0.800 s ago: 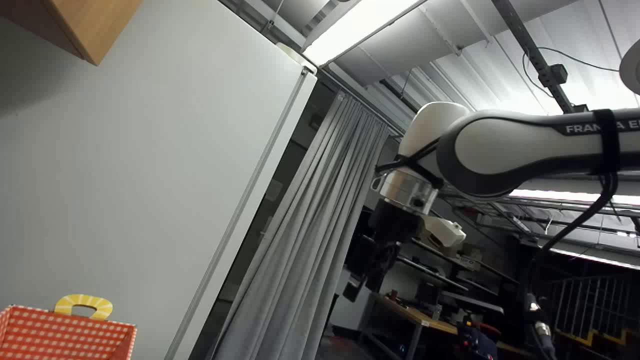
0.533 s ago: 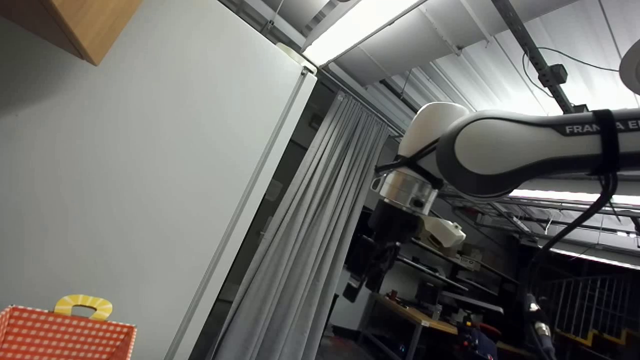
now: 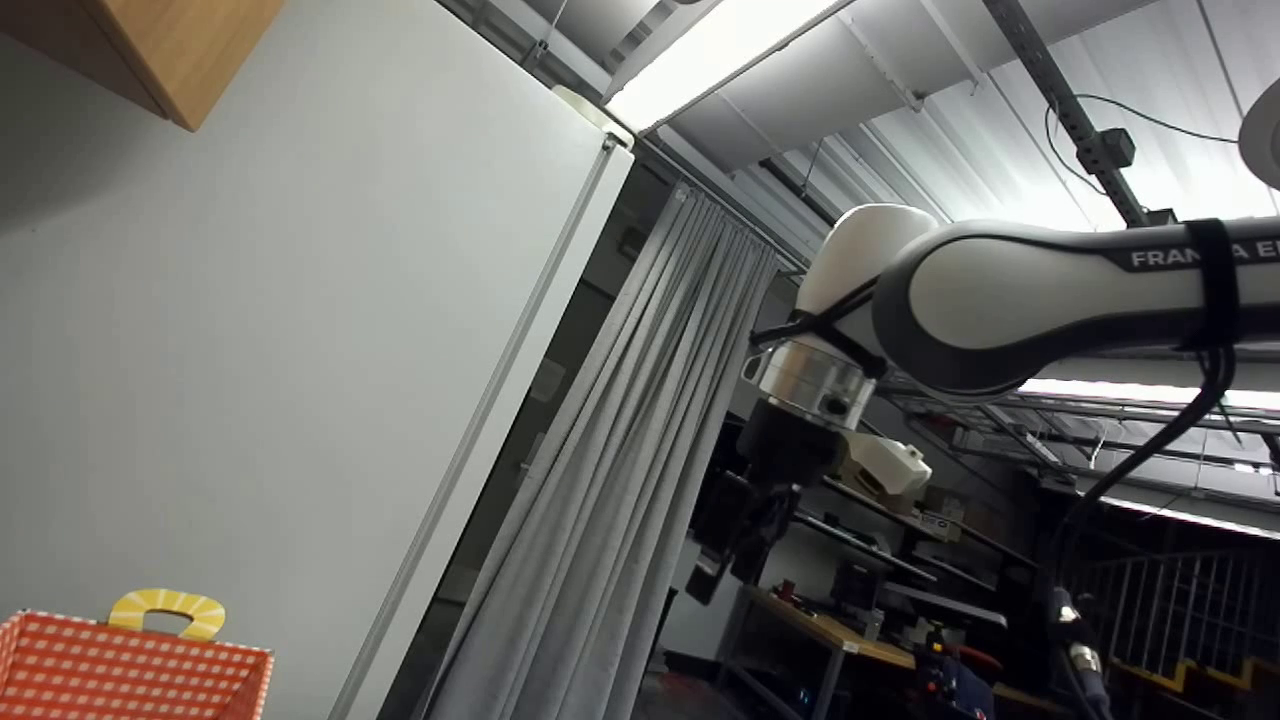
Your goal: Close, open, and close the drawer
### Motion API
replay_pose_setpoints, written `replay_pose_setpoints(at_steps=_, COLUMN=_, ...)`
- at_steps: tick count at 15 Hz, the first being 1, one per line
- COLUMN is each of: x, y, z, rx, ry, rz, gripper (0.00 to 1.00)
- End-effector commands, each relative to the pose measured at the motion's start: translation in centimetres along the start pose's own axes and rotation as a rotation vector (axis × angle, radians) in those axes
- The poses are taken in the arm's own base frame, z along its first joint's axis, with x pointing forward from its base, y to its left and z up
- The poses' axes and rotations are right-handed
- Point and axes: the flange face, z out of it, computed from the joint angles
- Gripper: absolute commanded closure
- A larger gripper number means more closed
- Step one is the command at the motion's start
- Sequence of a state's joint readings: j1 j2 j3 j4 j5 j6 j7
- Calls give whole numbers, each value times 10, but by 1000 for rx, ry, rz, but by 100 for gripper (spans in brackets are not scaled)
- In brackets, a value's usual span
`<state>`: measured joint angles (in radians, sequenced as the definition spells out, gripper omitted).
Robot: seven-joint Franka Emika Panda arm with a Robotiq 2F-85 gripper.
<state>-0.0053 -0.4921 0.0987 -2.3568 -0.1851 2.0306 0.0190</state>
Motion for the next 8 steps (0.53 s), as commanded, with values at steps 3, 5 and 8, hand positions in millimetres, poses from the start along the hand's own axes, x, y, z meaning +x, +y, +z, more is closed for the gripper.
replay_pose_setpoints(at_steps=3, x=0, y=0, z=2, rx=5, ry=-6, rz=1, gripper=0)
replay_pose_setpoints(at_steps=5, x=0, y=-1, z=11, rx=9, ry=-25, rz=2, gripper=0)
replay_pose_setpoints(at_steps=8, x=-2, y=2, z=35, rx=2, ry=-69, rz=12, gripper=0)
